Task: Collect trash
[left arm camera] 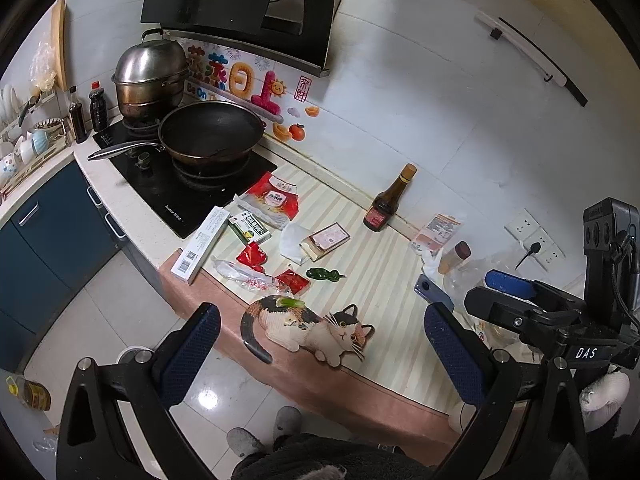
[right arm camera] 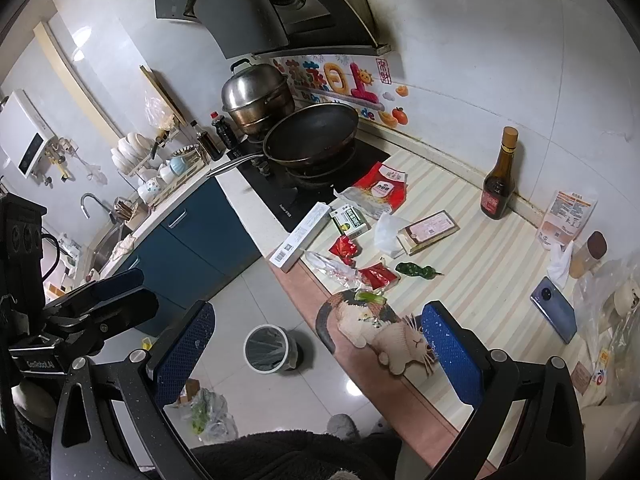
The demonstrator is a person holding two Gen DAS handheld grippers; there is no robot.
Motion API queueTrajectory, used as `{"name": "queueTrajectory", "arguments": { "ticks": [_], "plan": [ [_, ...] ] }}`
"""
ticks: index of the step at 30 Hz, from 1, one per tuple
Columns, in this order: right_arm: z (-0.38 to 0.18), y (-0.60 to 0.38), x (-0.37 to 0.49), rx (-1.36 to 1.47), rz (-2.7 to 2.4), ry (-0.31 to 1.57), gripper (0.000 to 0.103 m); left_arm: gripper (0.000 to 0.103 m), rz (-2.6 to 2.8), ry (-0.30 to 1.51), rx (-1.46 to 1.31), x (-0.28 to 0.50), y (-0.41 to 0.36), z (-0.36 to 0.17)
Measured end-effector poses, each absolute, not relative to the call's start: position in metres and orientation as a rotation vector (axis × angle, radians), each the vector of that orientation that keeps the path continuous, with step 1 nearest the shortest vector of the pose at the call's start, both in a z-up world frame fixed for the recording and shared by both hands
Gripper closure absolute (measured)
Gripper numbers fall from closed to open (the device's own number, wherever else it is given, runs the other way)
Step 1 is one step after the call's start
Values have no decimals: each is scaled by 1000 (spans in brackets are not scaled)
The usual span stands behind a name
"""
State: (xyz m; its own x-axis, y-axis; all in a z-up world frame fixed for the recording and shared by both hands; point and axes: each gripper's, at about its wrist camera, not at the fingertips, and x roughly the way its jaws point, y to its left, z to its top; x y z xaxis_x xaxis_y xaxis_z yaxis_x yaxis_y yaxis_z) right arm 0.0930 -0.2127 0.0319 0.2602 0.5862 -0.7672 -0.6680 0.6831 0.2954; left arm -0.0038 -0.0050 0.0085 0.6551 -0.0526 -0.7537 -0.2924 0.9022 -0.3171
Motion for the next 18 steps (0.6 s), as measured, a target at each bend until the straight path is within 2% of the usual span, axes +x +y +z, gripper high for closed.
{"name": "queueTrajectory", "arguments": {
  "ticks": [18],
  "plan": [
    [36,-211,89,-101,851,992,0,0,135,850,-421,-4,-6,12]
  ]
}}
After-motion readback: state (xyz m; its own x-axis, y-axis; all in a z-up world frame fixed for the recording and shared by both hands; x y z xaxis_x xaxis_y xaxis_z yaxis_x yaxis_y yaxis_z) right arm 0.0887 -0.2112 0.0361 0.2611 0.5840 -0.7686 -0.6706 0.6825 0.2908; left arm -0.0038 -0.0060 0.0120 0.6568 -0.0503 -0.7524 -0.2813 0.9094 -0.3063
